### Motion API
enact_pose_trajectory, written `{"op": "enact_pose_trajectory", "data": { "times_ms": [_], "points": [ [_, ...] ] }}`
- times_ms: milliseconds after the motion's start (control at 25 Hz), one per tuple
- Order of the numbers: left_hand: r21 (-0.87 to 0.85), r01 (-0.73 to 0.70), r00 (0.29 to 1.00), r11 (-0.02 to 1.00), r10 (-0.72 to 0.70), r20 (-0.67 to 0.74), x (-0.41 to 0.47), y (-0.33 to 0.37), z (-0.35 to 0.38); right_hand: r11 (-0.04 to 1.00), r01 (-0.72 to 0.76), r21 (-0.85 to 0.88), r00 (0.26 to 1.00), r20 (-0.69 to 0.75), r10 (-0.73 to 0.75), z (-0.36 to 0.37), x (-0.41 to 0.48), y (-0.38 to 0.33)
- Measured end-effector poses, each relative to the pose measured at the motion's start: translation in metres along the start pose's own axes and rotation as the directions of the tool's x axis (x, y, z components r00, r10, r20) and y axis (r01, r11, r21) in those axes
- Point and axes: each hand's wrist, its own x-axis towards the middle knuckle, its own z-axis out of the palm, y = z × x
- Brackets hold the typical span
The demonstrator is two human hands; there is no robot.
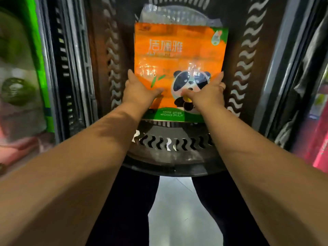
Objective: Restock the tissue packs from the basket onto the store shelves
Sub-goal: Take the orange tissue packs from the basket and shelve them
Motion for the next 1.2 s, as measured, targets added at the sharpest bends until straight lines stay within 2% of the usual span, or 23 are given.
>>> {"op": "enact_pose_trajectory", "data": {
  "times_ms": [80,200,520,720,920,1000,1200],
  "points": [
    [-0.091,0.056,0.998,0.994,-0.053,0.036,0.009,-0.003,0.003,0.999,-0.018,0.048,1.0,-0.021,0.019,0.006,0.005,0.0],
    [-0.163,0.069,0.998,0.984,-0.068,0.016,0.01,-0.003,0.007,1.0,-0.013,0.027,0.998,-0.064,0.014,0.008,0.002,0.001],
    [-0.11,0.09,0.992,0.99,-0.098,-0.078,-0.045,0.014,-0.014,0.998,-0.004,0.06,0.989,-0.144,0.012,-0.012,-0.043,-0.004],
    [0.024,-0.01,0.988,1.0,0.014,-0.153,-0.112,0.025,-0.05,0.992,0.006,0.128,0.984,-0.177,0.017,-0.042,-0.103,-0.01],
    [-0.048,-0.09,0.979,0.995,0.08,-0.187,-0.176,0.033,-0.102,0.982,0.05,0.183,0.976,-0.216,-0.01,-0.094,-0.183,-0.018],
    [-0.09,-0.139,0.971,0.986,0.118,-0.209,-0.211,0.039,-0.13,0.983,0.088,0.158,0.979,-0.196,-0.056,-0.123,-0.22,-0.027],
    [-0.196,-0.211,0.938,0.958,0.142,-0.316,-0.304,0.04,-0.192,0.919,0.355,0.17,0.929,-0.176,-0.326,-0.183,-0.307,-0.048]
  ]
}}
